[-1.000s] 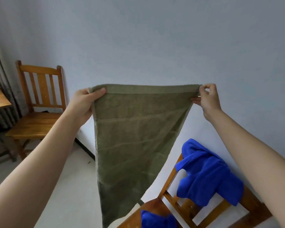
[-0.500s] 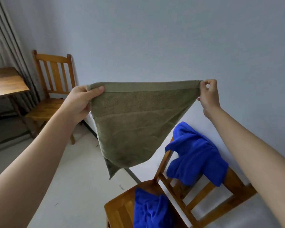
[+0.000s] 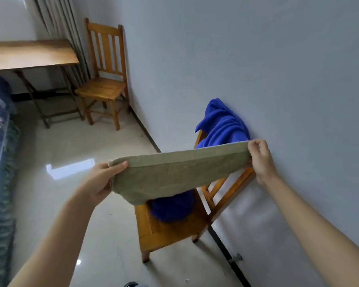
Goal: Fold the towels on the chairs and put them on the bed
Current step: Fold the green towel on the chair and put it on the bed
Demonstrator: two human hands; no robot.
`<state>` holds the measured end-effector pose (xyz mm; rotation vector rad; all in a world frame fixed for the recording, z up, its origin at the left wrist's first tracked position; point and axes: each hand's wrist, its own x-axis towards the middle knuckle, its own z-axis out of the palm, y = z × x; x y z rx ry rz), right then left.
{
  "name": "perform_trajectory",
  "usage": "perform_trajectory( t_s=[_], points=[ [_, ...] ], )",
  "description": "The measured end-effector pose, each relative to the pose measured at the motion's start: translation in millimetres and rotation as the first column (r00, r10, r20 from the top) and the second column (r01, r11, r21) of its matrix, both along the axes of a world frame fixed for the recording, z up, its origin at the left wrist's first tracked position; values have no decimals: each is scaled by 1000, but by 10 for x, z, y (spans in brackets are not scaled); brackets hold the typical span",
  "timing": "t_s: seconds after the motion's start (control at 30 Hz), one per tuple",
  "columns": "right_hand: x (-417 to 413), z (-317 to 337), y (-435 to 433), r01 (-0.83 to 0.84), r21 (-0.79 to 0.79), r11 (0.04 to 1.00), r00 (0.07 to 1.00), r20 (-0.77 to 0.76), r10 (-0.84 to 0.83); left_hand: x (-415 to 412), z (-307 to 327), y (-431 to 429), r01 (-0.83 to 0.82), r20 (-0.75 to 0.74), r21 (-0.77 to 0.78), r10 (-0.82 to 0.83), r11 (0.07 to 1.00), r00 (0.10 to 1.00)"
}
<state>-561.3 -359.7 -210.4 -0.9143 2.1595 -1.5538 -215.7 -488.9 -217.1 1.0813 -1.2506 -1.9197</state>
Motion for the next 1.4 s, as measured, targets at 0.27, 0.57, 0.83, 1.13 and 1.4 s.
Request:
perform_trajectory(
  t_s=[0.27, 0.57, 0.83, 1.13, 1.4],
  points=[
    [341, -869, 1028, 8, 187, 982, 970, 237, -53, 214, -886, 922, -2, 201, 223, -44, 975, 979],
    [545, -1331, 1145, 0, 361, 932, 967, 238, -92, 214, -1495, 1218, -155, 333, 246, 67, 957, 940],
    [498, -1395, 878, -32, 400, 916, 977, 206, -56, 147, -1578, 1212, -321, 357, 171, 245, 932, 901],
    [408, -1411, 27, -27, 412, 911, 978, 200, -62, 8, -1791, 528, -365, 359, 142, 296, 920, 885],
    [316, -1704, -843, 36, 524, 851, 981, 144, -131, -168, -2237, -317, -346, 380, 263, 233, 901, 895]
  ],
)
